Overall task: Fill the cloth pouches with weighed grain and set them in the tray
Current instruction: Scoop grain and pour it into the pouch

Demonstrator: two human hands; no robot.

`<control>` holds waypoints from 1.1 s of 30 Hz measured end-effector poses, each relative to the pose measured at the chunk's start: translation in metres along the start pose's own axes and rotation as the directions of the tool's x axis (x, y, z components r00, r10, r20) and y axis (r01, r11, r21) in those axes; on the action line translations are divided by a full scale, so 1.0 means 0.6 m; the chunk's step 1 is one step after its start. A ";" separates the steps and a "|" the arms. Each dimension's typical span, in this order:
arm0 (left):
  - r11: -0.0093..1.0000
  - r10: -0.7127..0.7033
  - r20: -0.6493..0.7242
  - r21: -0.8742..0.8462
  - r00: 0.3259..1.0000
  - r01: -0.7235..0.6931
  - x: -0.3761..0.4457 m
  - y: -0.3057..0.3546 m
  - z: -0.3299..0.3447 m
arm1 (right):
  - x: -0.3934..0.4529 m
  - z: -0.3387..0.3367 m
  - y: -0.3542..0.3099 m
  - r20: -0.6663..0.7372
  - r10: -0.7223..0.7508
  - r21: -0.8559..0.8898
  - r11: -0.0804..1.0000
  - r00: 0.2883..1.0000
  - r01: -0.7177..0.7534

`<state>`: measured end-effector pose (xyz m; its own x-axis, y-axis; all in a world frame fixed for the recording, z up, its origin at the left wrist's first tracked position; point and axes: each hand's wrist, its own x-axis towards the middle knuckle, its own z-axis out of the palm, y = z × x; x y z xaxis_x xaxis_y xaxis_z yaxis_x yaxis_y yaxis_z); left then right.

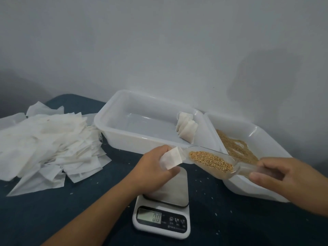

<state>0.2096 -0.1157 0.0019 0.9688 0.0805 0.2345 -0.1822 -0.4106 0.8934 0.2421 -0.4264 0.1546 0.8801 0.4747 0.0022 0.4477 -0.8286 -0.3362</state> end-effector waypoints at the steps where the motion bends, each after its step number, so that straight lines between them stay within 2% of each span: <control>1: 1.000 0.001 0.002 -0.001 1.000 -0.001 0.000 0.000 0.000 | 0.001 -0.001 -0.004 0.006 -0.005 -0.011 1.000 1.000 0.005; 17: 0.992 0.120 0.026 0.031 0.992 -0.120 -0.006 0.006 0.003 | 0.026 -0.029 -0.043 0.077 -0.045 -0.140 0.989 0.996 0.056; 27: 0.991 0.114 0.042 0.067 0.993 -0.117 -0.004 0.004 0.004 | 0.038 -0.047 -0.078 0.124 -0.029 -0.138 0.989 0.992 0.046; 33: 0.995 0.069 0.062 0.074 0.996 -0.074 -0.004 0.002 0.007 | 0.040 -0.056 -0.093 0.119 -0.026 -0.198 0.979 0.993 0.050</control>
<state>0.2077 -0.1200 0.0010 0.9625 -0.0047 0.2714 -0.2400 -0.4818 0.8428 0.2437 -0.3786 0.2050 0.8431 0.5283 -0.1007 0.5133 -0.8463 -0.1428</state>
